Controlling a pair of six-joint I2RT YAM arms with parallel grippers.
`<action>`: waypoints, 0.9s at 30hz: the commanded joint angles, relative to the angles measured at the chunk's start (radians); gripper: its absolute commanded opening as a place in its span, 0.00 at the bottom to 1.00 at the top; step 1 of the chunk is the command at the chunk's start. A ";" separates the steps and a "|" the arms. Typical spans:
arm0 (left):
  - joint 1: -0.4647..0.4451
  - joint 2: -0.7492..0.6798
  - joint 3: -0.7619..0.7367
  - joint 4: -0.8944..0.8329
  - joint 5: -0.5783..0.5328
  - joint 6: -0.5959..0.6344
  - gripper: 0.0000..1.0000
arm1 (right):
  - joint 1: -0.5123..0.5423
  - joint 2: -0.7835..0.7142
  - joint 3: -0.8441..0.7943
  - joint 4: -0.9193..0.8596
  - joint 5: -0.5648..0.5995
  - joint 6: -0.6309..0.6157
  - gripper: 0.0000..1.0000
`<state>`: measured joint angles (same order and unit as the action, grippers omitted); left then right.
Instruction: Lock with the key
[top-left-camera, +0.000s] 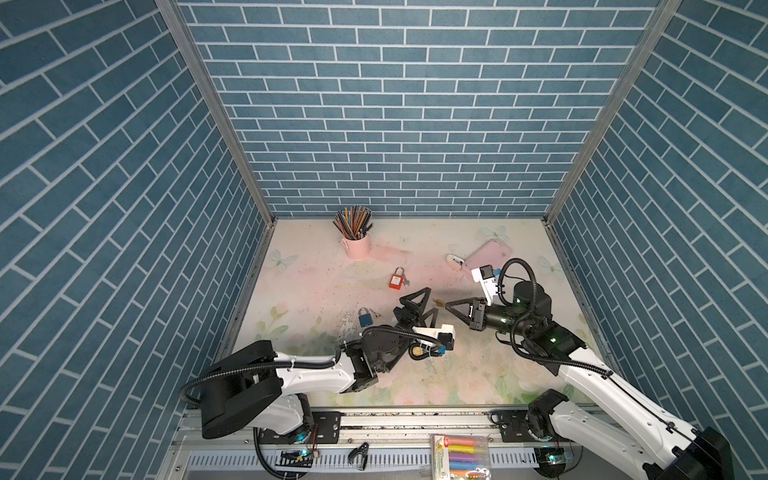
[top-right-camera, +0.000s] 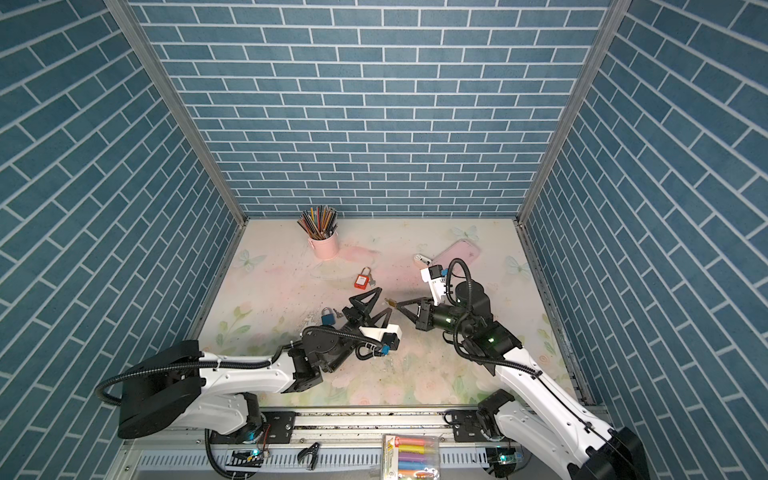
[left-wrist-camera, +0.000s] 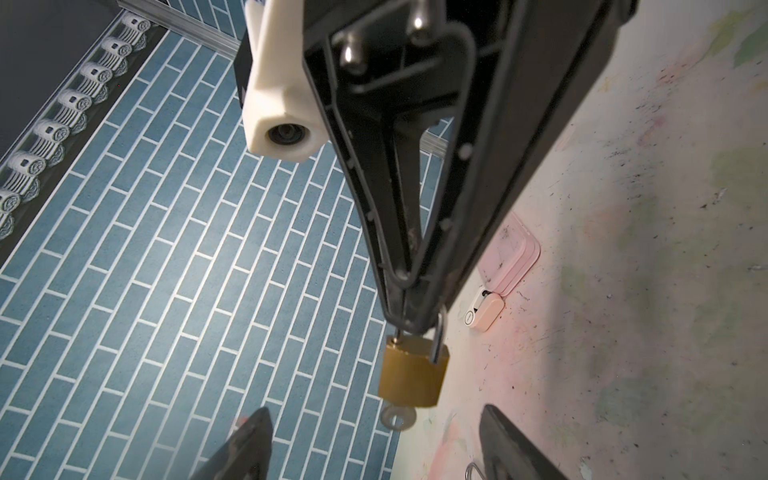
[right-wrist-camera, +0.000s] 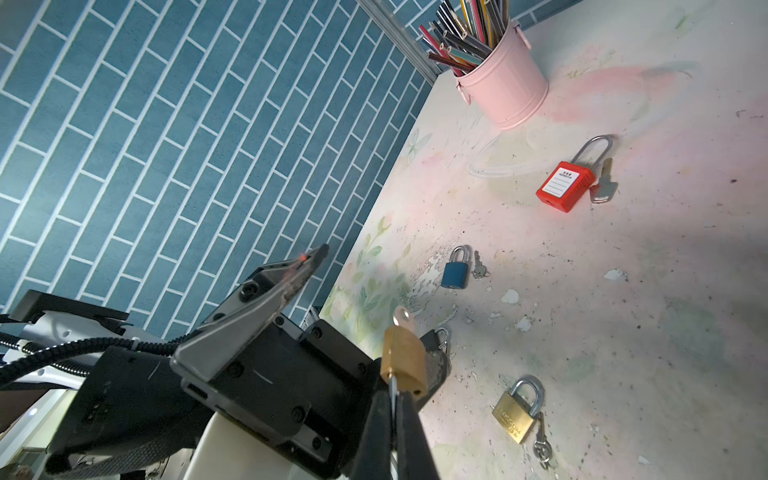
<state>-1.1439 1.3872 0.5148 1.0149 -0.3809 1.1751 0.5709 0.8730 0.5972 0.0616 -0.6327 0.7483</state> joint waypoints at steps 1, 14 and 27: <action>-0.008 0.011 0.030 0.044 -0.004 -0.025 0.79 | -0.003 0.007 0.032 0.029 -0.013 0.012 0.00; -0.008 0.035 0.057 0.006 0.004 0.009 0.72 | -0.003 0.012 0.004 0.070 -0.041 0.065 0.00; 0.002 0.059 0.079 -0.016 0.022 0.034 0.55 | -0.003 0.004 -0.012 0.072 -0.056 0.072 0.00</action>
<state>-1.1450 1.4368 0.5682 0.9943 -0.3695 1.1870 0.5709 0.8898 0.5968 0.0978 -0.6712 0.7895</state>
